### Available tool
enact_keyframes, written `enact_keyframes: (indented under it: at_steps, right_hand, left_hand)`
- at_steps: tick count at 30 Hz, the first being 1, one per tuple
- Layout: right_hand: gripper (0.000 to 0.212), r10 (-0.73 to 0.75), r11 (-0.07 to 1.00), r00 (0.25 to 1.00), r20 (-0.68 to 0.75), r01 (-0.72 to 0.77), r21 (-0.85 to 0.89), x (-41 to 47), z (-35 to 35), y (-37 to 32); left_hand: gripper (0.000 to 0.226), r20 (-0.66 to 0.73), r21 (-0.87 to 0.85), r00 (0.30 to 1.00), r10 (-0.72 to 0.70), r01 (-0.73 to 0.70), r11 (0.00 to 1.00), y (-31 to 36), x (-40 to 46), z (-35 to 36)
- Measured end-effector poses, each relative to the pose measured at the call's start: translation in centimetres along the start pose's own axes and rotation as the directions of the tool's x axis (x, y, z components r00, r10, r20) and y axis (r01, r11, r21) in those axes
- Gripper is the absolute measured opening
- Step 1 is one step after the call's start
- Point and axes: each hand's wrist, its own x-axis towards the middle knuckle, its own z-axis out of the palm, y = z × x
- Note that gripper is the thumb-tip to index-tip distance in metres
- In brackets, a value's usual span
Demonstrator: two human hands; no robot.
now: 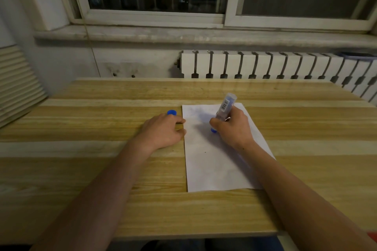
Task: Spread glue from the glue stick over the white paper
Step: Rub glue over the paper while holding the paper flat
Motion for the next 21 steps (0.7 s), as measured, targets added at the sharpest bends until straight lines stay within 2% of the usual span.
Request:
enact_keyframes:
  at_steps: [21]
  right_hand:
    - [0.018, 0.062, 0.998, 0.991, -0.117, -0.060, 0.019, 0.6, -2.2, 1.3]
  left_hand:
    - [0.044, -0.001, -0.022, 1.000, 0.024, -0.024, 0.999, 0.0, 0.0, 0.0]
